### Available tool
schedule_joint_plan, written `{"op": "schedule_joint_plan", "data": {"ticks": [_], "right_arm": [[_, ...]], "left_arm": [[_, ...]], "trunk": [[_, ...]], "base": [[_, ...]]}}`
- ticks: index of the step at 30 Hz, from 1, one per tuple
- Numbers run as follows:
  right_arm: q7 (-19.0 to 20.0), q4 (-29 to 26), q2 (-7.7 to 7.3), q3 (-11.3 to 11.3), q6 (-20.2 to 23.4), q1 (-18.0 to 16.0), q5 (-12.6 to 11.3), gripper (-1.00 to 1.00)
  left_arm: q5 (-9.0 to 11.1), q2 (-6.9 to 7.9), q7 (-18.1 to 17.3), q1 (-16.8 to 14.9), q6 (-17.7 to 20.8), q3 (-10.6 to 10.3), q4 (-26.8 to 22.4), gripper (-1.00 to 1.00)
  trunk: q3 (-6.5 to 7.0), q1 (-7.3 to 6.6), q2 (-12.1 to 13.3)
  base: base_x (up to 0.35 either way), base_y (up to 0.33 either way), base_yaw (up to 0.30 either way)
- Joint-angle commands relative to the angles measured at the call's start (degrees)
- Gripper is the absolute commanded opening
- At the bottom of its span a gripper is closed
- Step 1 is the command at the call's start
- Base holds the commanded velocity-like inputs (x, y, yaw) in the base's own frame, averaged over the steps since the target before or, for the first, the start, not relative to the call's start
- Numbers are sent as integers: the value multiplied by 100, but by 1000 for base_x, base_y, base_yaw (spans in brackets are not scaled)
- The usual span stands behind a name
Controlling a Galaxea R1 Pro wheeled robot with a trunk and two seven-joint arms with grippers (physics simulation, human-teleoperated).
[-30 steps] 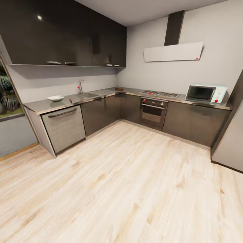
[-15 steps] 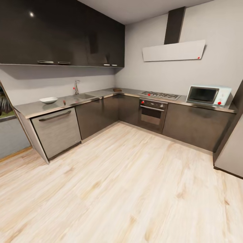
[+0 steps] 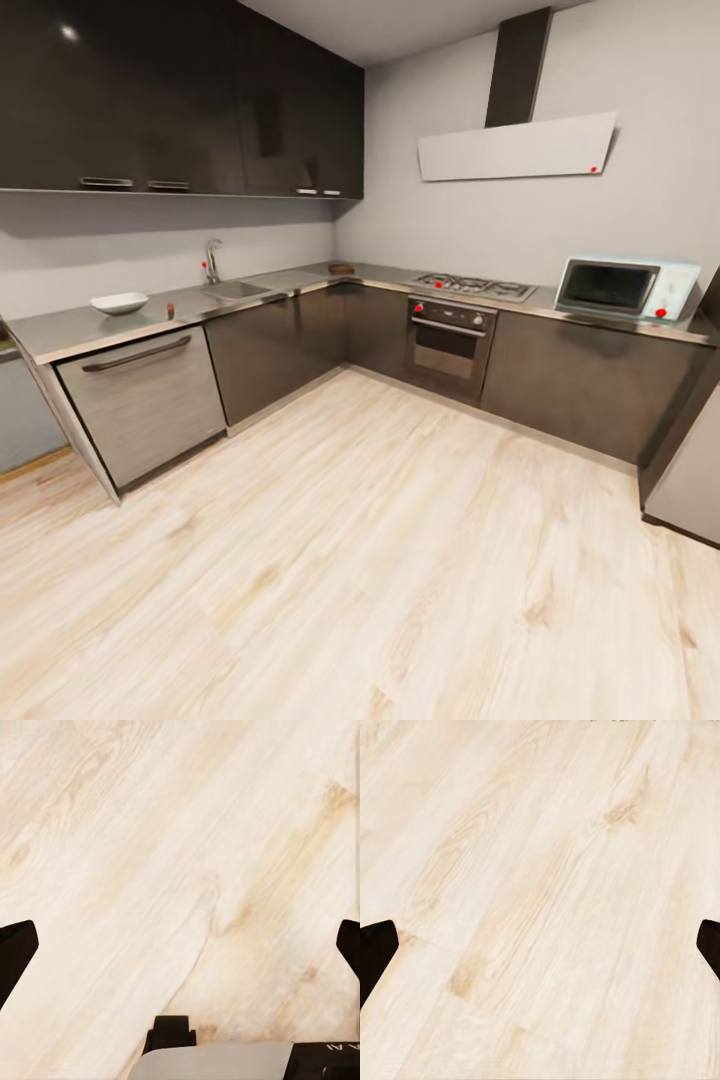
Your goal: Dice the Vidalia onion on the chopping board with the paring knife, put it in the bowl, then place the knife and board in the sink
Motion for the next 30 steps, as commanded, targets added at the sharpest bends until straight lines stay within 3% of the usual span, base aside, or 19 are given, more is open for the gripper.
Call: {"op": "schedule_joint_plan", "data": {"ticks": [1,30], "right_arm": [[3,3,4,-10,-19,-3,-8,100],[3,8,13,-2,-20,-3,1,100]], "left_arm": [[-2,0,1,1,-10,2,-5,100],[-2,0,1,1,-10,2,0,100]], "trunk": [[-5,3,-2],[-5,3,-2]], "base": [[328,-142,0],[328,-141,0]]}}
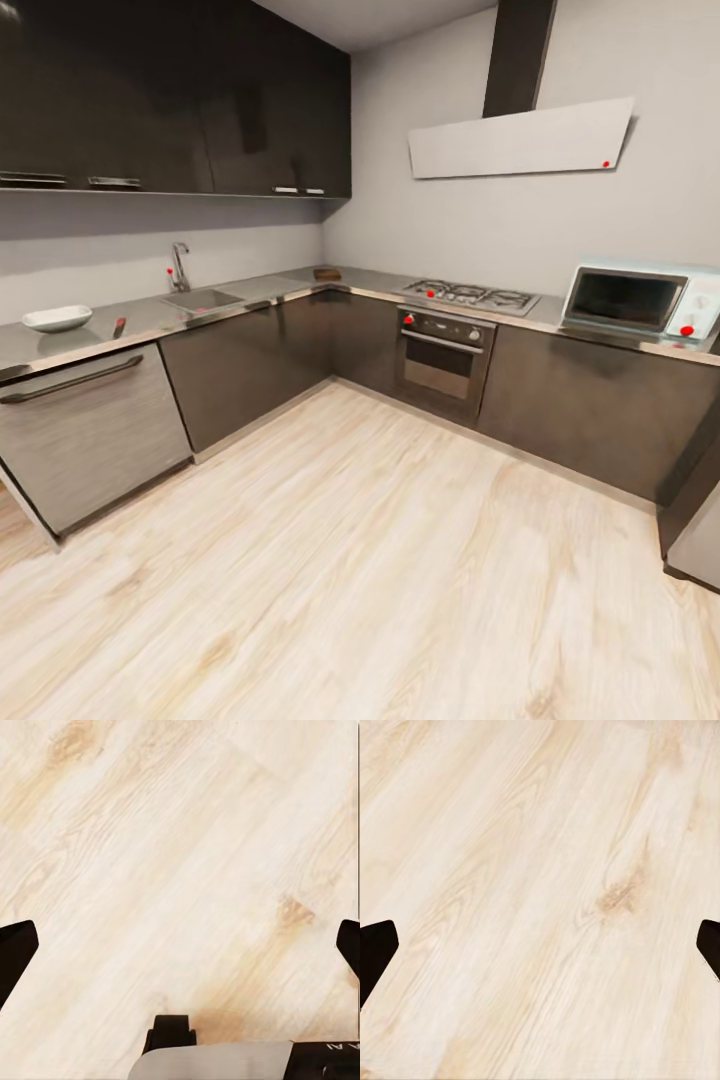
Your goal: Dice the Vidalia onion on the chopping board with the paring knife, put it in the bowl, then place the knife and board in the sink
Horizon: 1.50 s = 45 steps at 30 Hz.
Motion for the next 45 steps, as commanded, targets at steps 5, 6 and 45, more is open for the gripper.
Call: {"op": "schedule_joint_plan", "data": {"ticks": [5,6,45], "right_arm": [[3,2,4,-14,-20,-3,-7,100],[3,2,4,-13,-23,-3,-7,100],[2,7,13,-12,-21,-3,-7,100]], "left_arm": [[-2,0,1,1,-10,2,-7,100],[-2,0,1,1,-10,2,-8,100],[-2,0,1,1,-10,2,-1,100]], "trunk": [[-5,3,-2],[-5,3,-2],[-5,3,-2]], "base": [[328,-134,0],[328,-132,0],[328,-123,175]]}}
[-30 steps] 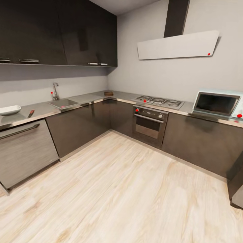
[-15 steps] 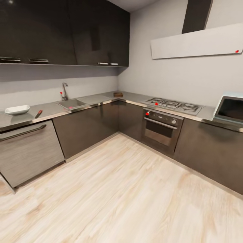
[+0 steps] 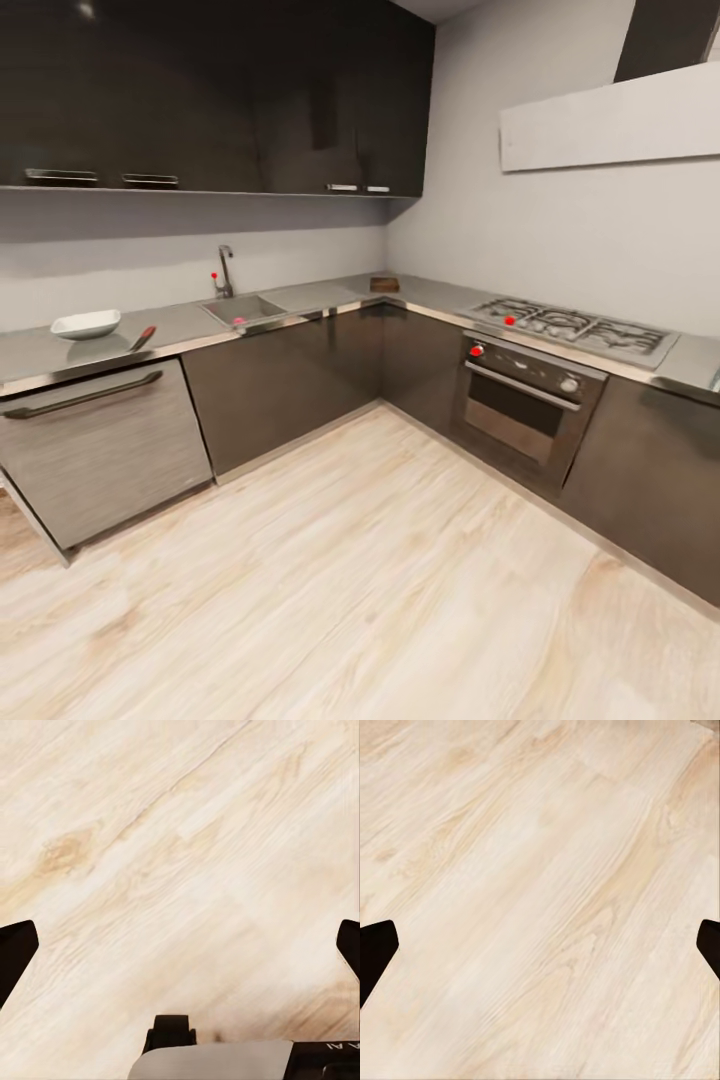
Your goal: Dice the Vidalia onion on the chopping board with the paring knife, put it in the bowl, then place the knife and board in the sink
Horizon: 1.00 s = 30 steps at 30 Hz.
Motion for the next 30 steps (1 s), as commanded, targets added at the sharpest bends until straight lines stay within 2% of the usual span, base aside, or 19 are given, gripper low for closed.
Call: {"op": "schedule_joint_plan", "data": {"ticks": [1,17,30], "right_arm": [[2,3,4,-14,-22,-3,-7,100],[2,3,-2,-16,-20,-3,-7,100],[2,3,-5,-17,-26,-3,-7,100]], "left_arm": [[-2,0,1,1,-10,2,-8,100],[-2,0,1,1,-10,2,-6,100],[-2,0,1,1,-10,2,-5,100]], "trunk": [[-5,3,-2],[-5,3,-2],[-5,3,-2]], "base": [[328,-120,235],[328,-125,229],[328,-130,20]]}}
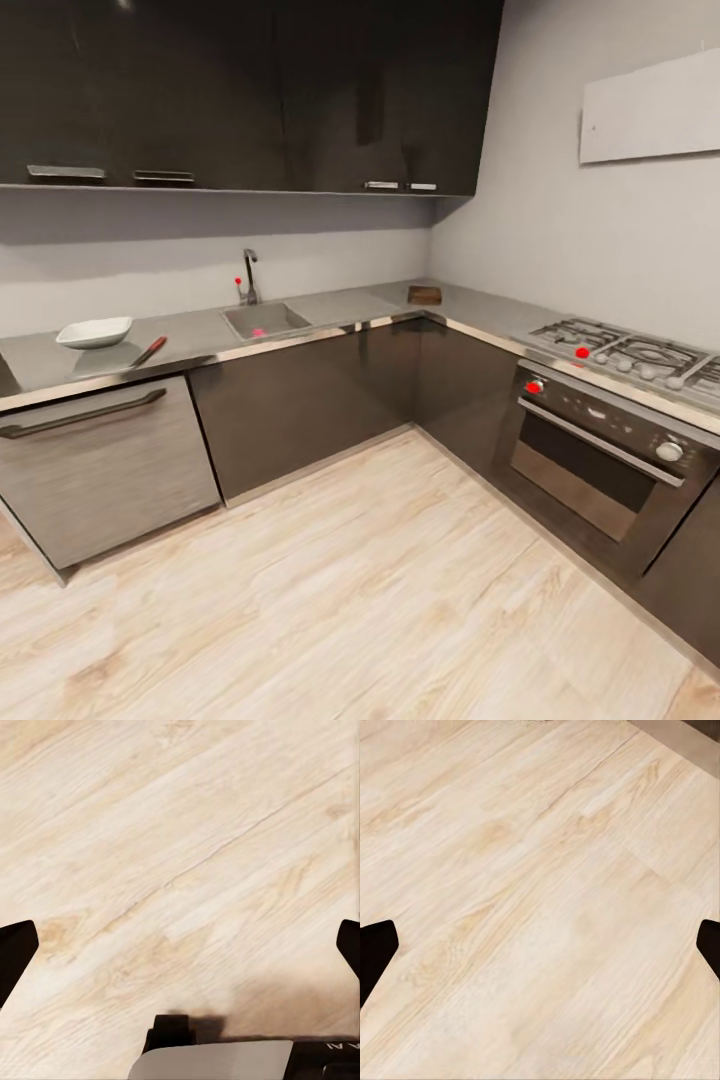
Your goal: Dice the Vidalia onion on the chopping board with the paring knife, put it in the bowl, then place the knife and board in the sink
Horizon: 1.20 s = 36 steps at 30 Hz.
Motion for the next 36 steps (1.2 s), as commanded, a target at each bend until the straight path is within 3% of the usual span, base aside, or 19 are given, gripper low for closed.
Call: {"op": "schedule_joint_plan", "data": {"ticks": [1,19,36], "right_arm": [[2,3,4,-13,-19,-3,-7,100],[2,3,4,-13,-19,-3,-7,100],[2,3,2,-13,-19,-3,-7,100]], "left_arm": [[-2,0,1,1,-10,2,-5,100],[-2,0,1,1,-10,2,-5,100],[-2,-3,1,1,-10,2,-9,100]], "trunk": [[-5,3,-2],[-5,3,-2],[-5,3,-2]], "base": [[328,-141,0],[327,-159,68],[313,-166,178]]}}
